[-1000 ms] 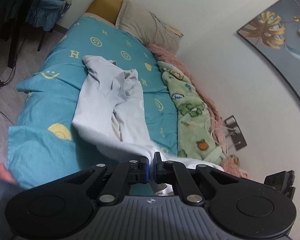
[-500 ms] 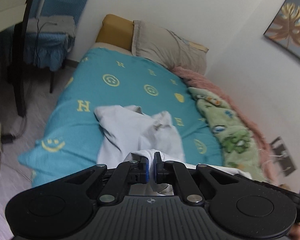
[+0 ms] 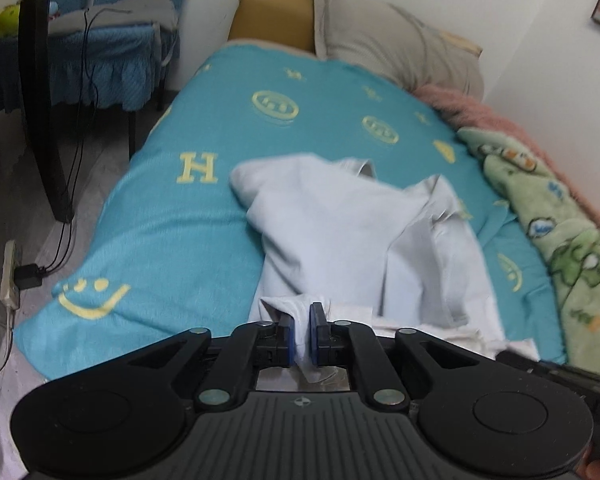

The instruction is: Fold clothes

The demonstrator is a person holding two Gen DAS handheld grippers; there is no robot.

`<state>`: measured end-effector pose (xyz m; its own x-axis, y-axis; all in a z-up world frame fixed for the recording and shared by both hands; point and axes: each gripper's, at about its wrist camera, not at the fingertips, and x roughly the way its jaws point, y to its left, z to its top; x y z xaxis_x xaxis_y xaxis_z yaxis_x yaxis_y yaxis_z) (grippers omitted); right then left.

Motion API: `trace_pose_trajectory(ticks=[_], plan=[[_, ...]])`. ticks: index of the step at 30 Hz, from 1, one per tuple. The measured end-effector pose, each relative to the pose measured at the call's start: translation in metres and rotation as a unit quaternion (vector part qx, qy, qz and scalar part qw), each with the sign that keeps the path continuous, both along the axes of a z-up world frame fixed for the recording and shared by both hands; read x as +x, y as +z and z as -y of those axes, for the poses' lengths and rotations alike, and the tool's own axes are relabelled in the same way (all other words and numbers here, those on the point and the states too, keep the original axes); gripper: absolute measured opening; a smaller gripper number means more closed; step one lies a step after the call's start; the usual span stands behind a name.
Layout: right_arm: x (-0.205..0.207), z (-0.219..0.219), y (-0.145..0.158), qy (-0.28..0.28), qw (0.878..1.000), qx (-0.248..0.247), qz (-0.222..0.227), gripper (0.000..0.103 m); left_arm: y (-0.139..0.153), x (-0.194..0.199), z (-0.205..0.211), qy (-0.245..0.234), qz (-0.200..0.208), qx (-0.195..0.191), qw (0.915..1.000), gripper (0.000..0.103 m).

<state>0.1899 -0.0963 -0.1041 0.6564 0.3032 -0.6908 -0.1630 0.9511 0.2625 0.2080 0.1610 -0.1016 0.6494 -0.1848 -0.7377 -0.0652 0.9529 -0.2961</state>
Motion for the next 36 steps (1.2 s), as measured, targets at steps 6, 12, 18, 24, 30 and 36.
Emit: trace_pose_trajectory(ticks=[6,12,18,24,30,36], plan=[[-0.013,0.002,0.008,-0.009,1.0,0.012,0.013,0.041,0.016,-0.021,0.011,-0.013,0.02,0.007,0.9997,0.053],[-0.045,0.004,0.022,-0.017,0.999,0.028,0.023,0.074,0.038,-0.072,0.023,-0.026,0.056,0.017,0.998,0.065],[-0.093,-0.001,0.041,-0.005,0.999,0.007,0.05,0.074,0.058,-0.132,0.03,-0.024,0.093,0.051,0.9941,0.078],[-0.126,-0.005,0.054,0.0,0.997,0.002,0.073,0.074,0.076,-0.176,0.035,-0.021,0.134,0.069,0.9884,0.088],[-0.142,-0.006,0.057,0.001,0.997,0.006,0.073,0.074,0.083,-0.19,0.044,-0.045,0.16,0.1,0.981,0.099],[-0.143,0.001,0.052,-0.009,0.998,0.039,0.044,0.074,0.071,-0.18,0.04,-0.036,0.128,0.091,0.9869,0.1]])
